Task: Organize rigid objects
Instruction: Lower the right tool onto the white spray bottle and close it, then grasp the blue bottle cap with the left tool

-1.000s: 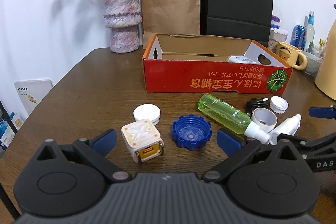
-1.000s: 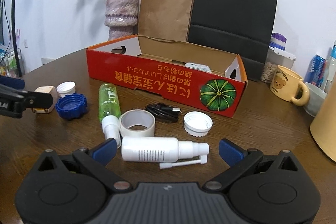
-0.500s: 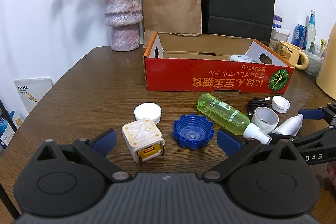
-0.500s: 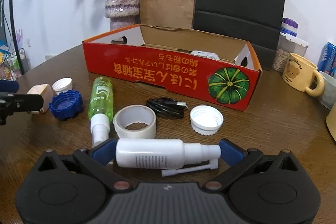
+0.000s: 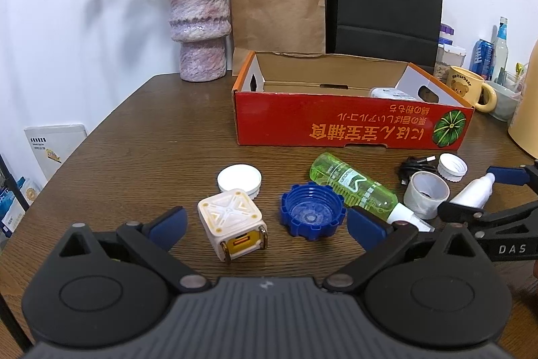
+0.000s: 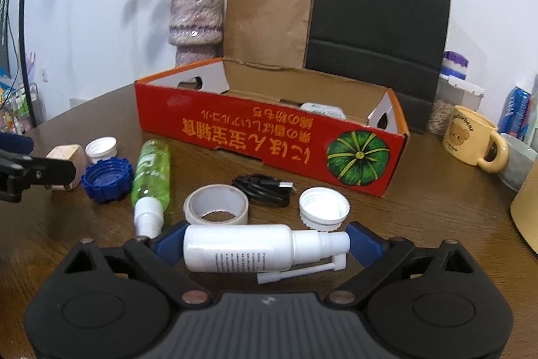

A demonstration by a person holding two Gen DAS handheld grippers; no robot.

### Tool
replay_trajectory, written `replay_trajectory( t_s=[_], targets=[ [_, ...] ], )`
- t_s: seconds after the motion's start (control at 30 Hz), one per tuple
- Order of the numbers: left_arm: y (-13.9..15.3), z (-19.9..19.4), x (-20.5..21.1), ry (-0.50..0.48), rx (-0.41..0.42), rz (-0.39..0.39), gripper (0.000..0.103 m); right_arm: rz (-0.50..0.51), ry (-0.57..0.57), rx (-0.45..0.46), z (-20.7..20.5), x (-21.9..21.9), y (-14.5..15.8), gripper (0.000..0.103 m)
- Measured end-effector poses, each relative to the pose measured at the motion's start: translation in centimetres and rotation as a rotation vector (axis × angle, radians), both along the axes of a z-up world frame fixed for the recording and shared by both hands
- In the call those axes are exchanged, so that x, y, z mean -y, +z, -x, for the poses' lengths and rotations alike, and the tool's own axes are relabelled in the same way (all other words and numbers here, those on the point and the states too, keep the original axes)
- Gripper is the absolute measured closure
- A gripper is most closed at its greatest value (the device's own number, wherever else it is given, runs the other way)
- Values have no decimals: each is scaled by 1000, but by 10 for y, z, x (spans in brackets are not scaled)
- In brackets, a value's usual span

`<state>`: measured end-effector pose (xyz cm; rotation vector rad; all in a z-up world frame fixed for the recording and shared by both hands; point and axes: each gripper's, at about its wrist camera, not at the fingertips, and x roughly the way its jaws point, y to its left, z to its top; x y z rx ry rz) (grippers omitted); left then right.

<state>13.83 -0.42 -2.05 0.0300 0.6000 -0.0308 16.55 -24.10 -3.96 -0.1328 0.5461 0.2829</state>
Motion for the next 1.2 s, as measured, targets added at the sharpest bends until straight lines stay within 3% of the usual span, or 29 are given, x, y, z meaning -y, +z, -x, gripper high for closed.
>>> replay_trajectory(
  t_s=[0.6, 0.8, 0.9, 1.07, 1.2],
  targets=[
    [-16, -20, 21, -8, -19, -64, 0, -70, -97, 96, 20, 16, 16, 5],
    [-6, -5, 20, 21, 78, -70, 0, -81, -107, 104, 22, 18, 17, 5],
    [-3, 0, 23, -20, 99, -58, 1, -82, -110, 103, 22, 18, 16, 5],
    [-7, -3, 33, -71, 75, -69, 31, -84, -109, 103, 22, 18, 16, 5],
    [-13, -8, 37, -90, 46, -78, 41, -87, -107, 103, 23, 19, 17, 5]
  ],
)
